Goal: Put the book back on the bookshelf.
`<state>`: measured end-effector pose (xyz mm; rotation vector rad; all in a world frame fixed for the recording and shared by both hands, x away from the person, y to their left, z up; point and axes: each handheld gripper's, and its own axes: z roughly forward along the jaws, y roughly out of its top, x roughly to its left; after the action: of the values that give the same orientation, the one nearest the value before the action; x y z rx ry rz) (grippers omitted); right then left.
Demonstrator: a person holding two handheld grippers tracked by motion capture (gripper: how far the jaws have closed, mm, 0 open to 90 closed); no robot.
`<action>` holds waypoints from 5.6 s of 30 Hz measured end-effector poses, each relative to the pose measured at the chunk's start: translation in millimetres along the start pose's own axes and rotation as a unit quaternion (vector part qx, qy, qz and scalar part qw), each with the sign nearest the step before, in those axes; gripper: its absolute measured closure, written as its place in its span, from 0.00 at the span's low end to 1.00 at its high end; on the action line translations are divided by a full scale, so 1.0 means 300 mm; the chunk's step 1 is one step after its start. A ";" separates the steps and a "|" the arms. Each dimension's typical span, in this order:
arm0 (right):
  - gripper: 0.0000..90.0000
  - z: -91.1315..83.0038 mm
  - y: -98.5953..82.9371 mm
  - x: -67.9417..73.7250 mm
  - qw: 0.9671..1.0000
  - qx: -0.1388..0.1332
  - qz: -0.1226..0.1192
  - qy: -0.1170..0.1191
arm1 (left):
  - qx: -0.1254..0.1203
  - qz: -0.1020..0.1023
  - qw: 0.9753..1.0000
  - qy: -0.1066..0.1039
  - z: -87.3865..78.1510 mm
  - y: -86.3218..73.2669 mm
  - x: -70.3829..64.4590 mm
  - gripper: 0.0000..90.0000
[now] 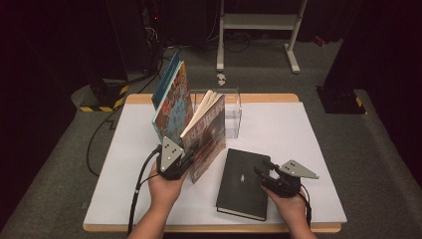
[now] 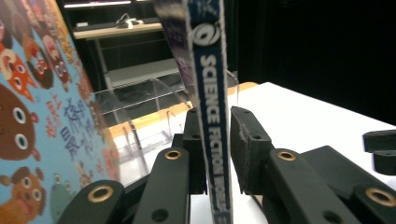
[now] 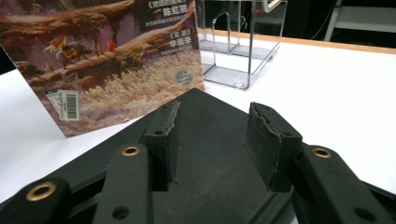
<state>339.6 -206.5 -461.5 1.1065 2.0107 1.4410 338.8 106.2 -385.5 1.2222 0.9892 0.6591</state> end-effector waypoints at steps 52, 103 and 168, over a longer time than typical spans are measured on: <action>0.62 -0.030 -0.003 -0.034 0.999 -0.025 0.028 0.012 | -0.053 0.004 0.993 0.103 0.263 0.106 0.035 0.93; 0.62 -0.022 -0.010 -0.032 0.999 -0.024 0.033 0.022 | -0.078 0.029 0.984 0.157 0.446 0.040 0.130 0.90; 0.53 0.006 -0.029 -0.011 1.000 0.001 0.023 0.016 | -0.007 -0.016 0.989 0.145 0.239 -0.030 0.102 0.58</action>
<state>339.8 -209.3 -470.4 1.1442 2.0221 1.4880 415.5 97.5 -399.6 1.1134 1.2410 0.8333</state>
